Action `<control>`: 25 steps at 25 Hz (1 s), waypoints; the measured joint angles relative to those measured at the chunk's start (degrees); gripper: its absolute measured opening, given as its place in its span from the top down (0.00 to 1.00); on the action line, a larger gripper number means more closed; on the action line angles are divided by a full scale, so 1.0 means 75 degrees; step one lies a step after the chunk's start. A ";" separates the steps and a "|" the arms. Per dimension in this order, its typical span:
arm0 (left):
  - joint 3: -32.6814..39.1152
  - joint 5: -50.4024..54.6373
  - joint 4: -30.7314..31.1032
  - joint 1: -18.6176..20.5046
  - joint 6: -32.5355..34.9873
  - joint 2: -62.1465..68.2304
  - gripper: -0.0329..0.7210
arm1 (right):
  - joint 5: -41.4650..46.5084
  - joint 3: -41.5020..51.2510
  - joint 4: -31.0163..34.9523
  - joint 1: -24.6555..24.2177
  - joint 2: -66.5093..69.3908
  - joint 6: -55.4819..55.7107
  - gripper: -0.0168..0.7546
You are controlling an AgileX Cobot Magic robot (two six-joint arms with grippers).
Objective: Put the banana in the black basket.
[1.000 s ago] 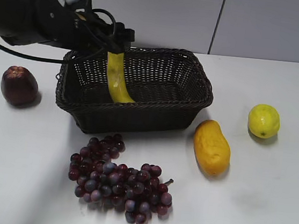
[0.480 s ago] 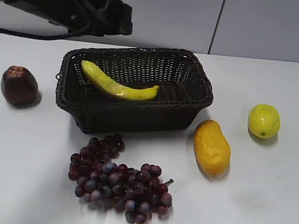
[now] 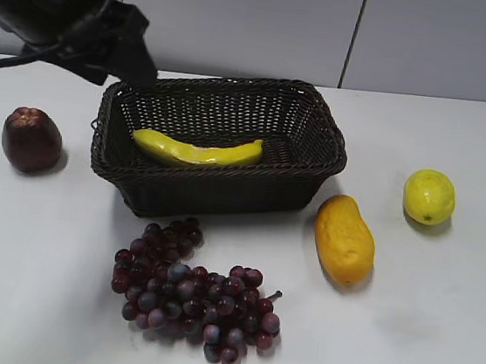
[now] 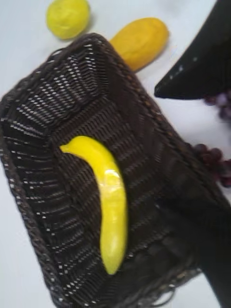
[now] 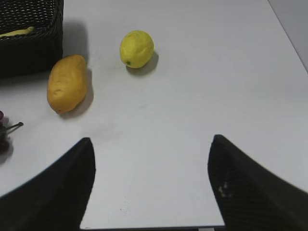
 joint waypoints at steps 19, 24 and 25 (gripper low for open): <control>0.1626 0.2352 0.1492 0.3438 -0.0257 -0.3024 0.17 | 0.0000 0.0000 0.0000 0.0000 0.0000 0.0000 0.22; 0.2849 0.1971 0.1518 0.3755 -0.0257 -0.4866 0.17 | 0.0000 0.0000 0.0000 0.0000 0.0000 0.0000 0.22; 0.2996 0.1938 0.1536 0.3755 -0.0257 -0.5184 0.17 | 0.0000 0.0000 0.0000 0.0000 0.0000 0.0000 0.22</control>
